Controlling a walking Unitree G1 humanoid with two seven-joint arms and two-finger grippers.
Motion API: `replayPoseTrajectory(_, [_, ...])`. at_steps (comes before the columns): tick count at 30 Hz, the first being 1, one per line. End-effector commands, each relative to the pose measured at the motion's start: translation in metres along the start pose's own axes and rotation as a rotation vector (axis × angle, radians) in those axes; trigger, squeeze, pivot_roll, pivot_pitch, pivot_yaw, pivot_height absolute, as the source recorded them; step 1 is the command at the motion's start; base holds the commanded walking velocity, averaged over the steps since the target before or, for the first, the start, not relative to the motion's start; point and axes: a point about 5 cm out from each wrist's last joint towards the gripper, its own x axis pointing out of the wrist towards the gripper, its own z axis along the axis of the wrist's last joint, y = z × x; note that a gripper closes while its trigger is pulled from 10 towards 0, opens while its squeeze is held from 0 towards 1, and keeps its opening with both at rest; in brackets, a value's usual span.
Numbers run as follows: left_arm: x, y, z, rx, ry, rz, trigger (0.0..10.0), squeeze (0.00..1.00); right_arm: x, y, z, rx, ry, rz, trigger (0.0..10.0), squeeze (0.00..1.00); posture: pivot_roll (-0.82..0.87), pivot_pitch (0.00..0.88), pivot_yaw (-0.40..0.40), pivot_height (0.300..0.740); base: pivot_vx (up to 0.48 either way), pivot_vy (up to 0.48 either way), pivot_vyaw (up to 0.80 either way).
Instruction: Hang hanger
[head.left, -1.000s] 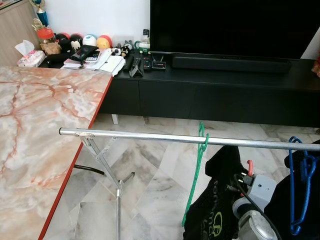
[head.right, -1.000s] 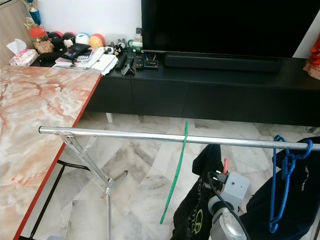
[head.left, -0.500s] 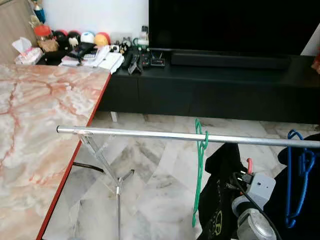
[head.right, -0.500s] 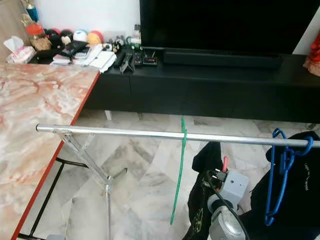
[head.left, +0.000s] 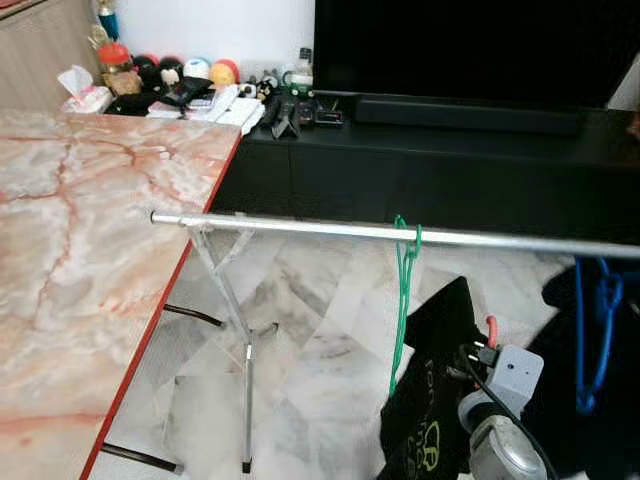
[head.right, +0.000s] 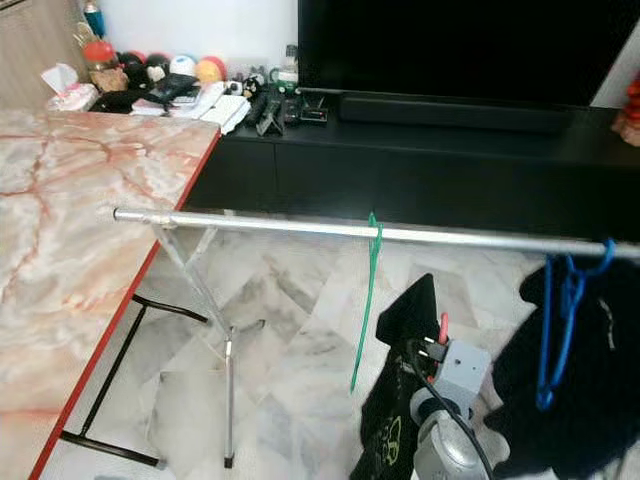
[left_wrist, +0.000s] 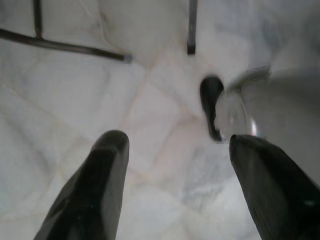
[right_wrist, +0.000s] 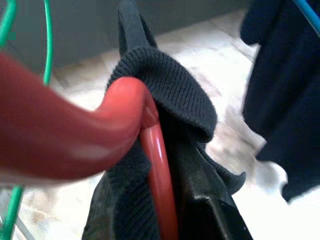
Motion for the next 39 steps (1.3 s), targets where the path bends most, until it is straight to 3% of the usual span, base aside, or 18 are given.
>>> replayPoseTrajectory(1, [-0.0050,-0.0010,-0.0168,-0.015,0.053,0.005,10.0,0.00,0.0028,0.0049,0.0097,-0.011,-0.035,0.017,10.0,0.00,0.02,0.156,-0.013,0.740,-0.296,0.000,0.00])
replayPoseTrajectory(39, [-0.0057,-0.0009,-0.0183,-0.035,0.051,0.013,10.0,0.00,0.0085,0.0092,0.0147,-0.007,-0.050,0.030,10.0,0.00,0.03,0.160,-0.024,0.740,-0.301,0.000,0.00])
